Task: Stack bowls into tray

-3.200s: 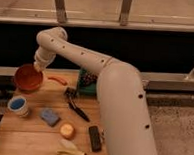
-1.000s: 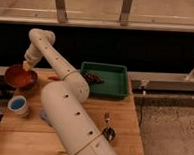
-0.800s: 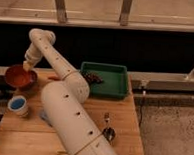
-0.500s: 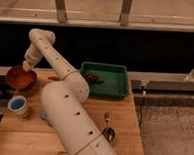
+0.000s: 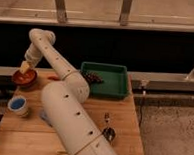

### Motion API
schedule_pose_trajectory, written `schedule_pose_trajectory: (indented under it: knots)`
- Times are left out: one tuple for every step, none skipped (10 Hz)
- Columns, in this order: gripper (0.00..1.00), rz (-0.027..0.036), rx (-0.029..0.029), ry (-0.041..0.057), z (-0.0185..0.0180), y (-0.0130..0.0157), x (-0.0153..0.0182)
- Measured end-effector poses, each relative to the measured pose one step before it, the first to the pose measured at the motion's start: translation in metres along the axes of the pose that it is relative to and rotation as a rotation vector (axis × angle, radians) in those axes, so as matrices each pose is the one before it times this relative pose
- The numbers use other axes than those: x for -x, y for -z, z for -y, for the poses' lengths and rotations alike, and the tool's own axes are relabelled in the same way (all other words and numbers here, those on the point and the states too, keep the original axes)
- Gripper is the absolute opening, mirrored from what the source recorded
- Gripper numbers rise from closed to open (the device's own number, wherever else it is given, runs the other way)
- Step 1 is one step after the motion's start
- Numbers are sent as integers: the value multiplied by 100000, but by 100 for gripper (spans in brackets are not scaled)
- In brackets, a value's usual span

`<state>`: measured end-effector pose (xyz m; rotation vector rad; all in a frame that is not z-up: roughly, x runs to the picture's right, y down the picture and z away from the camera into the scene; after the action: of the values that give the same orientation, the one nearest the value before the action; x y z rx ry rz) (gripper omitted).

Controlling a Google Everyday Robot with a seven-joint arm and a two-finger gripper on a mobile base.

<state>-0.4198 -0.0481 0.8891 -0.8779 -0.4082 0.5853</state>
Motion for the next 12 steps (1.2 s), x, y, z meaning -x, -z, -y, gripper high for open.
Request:
schedule_pose_trajectory:
  knots:
    - [54,-11,1,-15,7,-2,-11]
    - [54,13,0,-4,2,8,2]
    - [54,-28,4,-11,5,-19,-15]
    - [54,12,-2,0,1,8,3]
    - [54,-13,0,-11,6,-3,-10]
    - [54,3,-2,-7,6,2,-4]
    - [54,4,-12,-7,8,12,-4]
    - [54,-6,5,-11,5,-2,-8]
    - [54,-19,0,-2,-2,1,-2]
    - [54,-464,-356,-69,109,110,-59]
    - [54,-62,24,37,-40,-36,17]
    - [54,-737,-1025,243,110,-12,-9]
